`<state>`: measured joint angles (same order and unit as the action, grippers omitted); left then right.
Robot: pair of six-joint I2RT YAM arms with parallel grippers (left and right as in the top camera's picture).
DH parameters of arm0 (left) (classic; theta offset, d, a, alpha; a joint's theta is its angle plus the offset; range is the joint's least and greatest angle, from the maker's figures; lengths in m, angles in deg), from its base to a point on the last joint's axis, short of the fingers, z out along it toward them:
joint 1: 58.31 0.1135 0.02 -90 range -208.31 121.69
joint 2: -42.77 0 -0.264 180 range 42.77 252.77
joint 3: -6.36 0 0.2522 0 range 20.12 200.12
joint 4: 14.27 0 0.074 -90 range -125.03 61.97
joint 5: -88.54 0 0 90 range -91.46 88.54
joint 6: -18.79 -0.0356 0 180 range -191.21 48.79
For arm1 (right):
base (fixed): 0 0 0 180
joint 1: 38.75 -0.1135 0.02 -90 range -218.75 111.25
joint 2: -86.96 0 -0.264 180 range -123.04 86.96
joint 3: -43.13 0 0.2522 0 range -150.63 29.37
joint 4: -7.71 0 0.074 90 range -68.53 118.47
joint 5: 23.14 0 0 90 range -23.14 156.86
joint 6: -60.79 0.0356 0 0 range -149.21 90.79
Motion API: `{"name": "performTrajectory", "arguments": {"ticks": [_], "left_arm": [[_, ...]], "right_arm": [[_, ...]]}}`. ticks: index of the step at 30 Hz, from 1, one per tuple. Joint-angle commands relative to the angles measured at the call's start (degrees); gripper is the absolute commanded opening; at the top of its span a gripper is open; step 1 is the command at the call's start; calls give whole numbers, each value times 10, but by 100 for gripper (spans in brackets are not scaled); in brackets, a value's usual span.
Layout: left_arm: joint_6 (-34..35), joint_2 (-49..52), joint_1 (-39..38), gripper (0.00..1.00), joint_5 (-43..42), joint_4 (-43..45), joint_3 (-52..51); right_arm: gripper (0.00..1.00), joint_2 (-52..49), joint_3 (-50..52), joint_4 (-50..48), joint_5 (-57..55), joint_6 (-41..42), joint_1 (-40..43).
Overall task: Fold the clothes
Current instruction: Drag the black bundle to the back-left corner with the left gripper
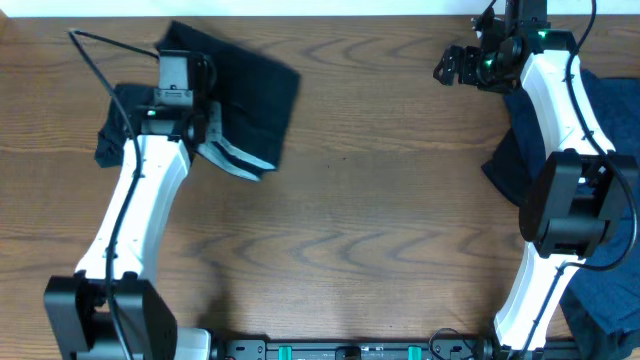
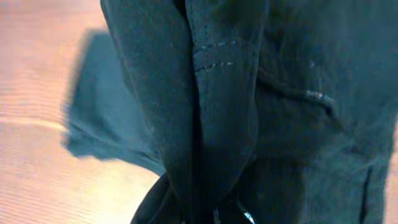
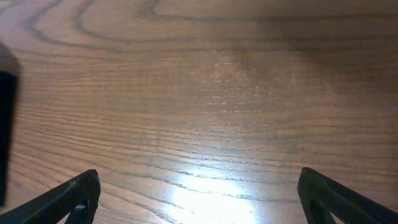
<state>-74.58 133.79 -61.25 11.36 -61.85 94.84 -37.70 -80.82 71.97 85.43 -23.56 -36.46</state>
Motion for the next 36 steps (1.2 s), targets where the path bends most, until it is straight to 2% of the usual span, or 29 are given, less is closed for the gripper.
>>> {"name": "performTrajectory", "arguments": {"ticks": [1, 5, 8, 18, 29, 36], "left_arm": [[-58, -20, 15, 6, 51, 27, 16], [-97, -18, 41, 6, 57, 47, 16], [-97, -17, 66, 6, 88, 57, 16], [-97, 1, 140, 6, 89, 78, 15], [40, 43, 200, 6, 88, 101, 15], [50, 97, 231, 6, 67, 112, 15]], "right_arm": [[99, 2, -5, 1, 0, 0, 0], [99, 2, -5, 1, 0, 0, 0], [99, 2, -5, 1, 0, 0, 0], [99, 2, -5, 1, 0, 0, 0], [99, 2, -5, 1, 0, 0, 0], [99, 2, -5, 1, 0, 0, 0]]}}
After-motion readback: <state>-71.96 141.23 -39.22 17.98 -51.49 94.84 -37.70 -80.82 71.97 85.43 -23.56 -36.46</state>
